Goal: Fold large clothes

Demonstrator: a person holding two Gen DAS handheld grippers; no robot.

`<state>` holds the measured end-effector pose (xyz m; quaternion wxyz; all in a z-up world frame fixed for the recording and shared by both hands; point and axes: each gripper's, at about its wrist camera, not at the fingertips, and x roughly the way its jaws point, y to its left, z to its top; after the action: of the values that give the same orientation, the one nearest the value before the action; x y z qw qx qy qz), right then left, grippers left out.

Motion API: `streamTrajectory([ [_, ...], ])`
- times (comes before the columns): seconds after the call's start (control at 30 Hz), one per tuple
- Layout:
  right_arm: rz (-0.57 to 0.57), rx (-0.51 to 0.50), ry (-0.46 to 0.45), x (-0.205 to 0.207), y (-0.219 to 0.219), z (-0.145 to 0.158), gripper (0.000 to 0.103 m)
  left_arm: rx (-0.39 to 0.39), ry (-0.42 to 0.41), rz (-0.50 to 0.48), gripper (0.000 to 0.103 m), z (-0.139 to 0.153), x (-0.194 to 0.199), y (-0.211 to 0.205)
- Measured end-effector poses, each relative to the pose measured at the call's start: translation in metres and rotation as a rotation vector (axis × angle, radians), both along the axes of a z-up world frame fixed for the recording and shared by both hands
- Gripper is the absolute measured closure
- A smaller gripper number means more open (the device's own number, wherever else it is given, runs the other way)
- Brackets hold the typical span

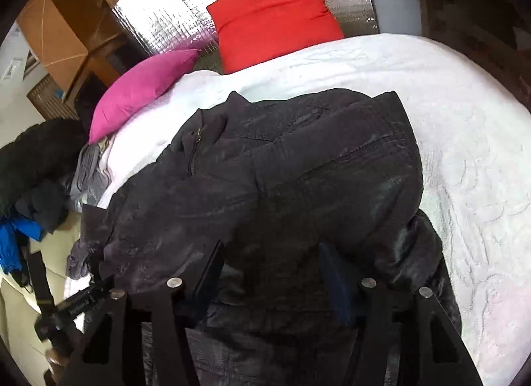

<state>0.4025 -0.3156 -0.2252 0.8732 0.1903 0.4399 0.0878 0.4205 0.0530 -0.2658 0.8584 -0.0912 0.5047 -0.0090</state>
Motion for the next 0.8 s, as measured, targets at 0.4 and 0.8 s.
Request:
streamTrajectory([
  [0.4,-0.009,0.031,-0.071,-0.003,0.013,0.007,0.041,0.276,-0.216,0.044,0.089,0.047,0.015,-0.002],
  [0.8,0.041,-0.052,-0.076,-0.001,0.049,0.011,0.022,0.118,-0.284,0.099,0.026,0.087,-0.028,0.061],
])
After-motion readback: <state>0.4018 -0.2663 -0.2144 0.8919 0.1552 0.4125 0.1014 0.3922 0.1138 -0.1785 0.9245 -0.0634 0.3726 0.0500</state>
